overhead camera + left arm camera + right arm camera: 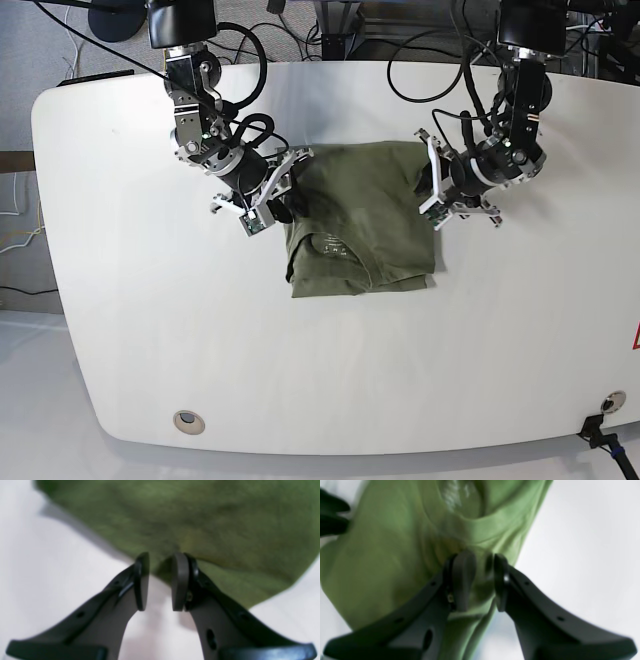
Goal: Fold the T-shirt properly
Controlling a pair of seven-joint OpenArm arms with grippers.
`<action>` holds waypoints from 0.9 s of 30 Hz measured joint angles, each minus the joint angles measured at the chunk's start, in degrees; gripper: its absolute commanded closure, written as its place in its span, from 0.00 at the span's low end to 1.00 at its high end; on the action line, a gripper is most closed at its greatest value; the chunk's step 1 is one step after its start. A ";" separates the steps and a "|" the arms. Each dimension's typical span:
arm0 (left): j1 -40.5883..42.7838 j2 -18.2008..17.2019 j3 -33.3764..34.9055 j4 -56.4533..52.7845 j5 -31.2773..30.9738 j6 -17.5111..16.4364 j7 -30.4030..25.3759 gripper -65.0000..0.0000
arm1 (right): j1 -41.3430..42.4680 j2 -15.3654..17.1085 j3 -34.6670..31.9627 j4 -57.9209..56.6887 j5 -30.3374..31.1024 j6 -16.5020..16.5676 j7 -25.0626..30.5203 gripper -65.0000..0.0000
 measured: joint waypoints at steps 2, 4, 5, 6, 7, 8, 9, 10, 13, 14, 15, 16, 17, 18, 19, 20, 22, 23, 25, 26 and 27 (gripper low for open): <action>2.03 -0.20 -4.81 2.62 0.02 0.31 -4.59 0.79 | -0.42 0.79 -0.24 4.79 0.20 -3.23 0.22 0.76; 3.56 -0.37 -8.02 3.72 0.68 0.70 -9.42 0.79 | -1.18 2.49 -0.13 9.18 0.39 -6.86 1.09 0.76; 4.66 -0.11 -9.46 4.22 0.59 0.68 -12.52 0.79 | -1.90 3.06 0.11 10.82 0.26 -9.55 1.07 0.76; 5.92 1.16 -11.15 5.03 0.42 0.81 -15.08 0.79 | -3.10 4.11 0.17 12.31 0.20 -10.75 1.05 0.76; 7.19 2.75 -12.63 5.66 0.37 1.66 -17.49 0.79 | -4.52 5.53 0.04 13.92 0.35 -11.39 0.79 0.76; 8.57 3.91 -14.34 5.97 0.39 1.77 -20.00 0.79 | -5.88 6.23 0.09 15.54 0.31 -12.28 0.57 0.76; 9.88 4.76 -16.22 6.34 0.37 1.90 -22.60 0.79 | -7.15 6.73 0.04 16.74 0.37 -14.40 1.53 0.76; 11.08 5.40 -18.25 6.62 0.35 2.47 -25.03 0.79 | -8.74 7.23 0.09 17.77 0.31 -16.09 2.54 0.76; 14.56 6.73 -22.38 6.69 0.48 3.65 -31.61 0.79 | -14.29 8.83 0.11 20.11 0.44 -18.67 9.05 0.76; 16.39 7.13 -22.84 6.75 0.35 3.23 -33.83 0.79 | -16.57 9.29 -0.02 20.37 0.44 -19.41 11.17 0.76; 18.25 7.82 -22.95 6.84 0.24 3.28 -35.04 0.79 | -18.97 9.73 0.09 20.48 0.42 -20.20 11.61 0.76; 20.15 8.31 -23.10 6.86 0.50 2.82 -35.69 0.79 | -21.70 9.92 0.48 20.63 0.46 -21.11 12.39 0.76; 22.47 8.39 -23.19 7.10 0.44 2.64 -36.61 0.79 | -24.28 9.90 1.86 20.90 0.48 -20.81 13.86 0.76; 25.03 8.28 -23.34 8.00 0.52 2.75 -37.03 0.79 | -26.58 9.92 3.19 21.24 0.42 -20.96 15.28 0.76; 27.47 8.07 -23.61 9.20 0.50 3.15 -37.09 0.79 | -28.61 9.66 4.48 21.42 0.44 -21.31 16.48 0.76; 29.90 7.91 -23.87 10.36 0.50 3.34 -37.22 0.79 | -30.60 8.96 6.10 21.40 0.46 -21.18 17.77 0.76; 34.07 7.96 -23.74 11.93 0.24 3.13 -37.59 0.79 | -34.49 7.93 8.66 21.44 0.46 -20.72 19.43 0.76; 35.89 8.11 -23.58 12.39 -0.07 2.93 -37.53 0.79 | -36.35 7.52 9.33 21.44 0.46 -20.74 19.43 0.76; 39.85 8.20 -23.50 12.90 -3.21 2.93 -37.73 0.79 | -40.33 7.39 9.99 21.40 0.46 -20.65 20.57 0.76; 41.79 8.11 -23.58 13.33 -4.28 3.15 -37.62 0.79 | -42.16 7.48 10.25 21.40 0.48 -20.57 22.60 0.76; 43.74 8.00 -23.67 13.64 -5.14 3.30 -37.75 0.79 | -43.89 7.41 10.80 21.44 0.46 -20.44 24.39 0.76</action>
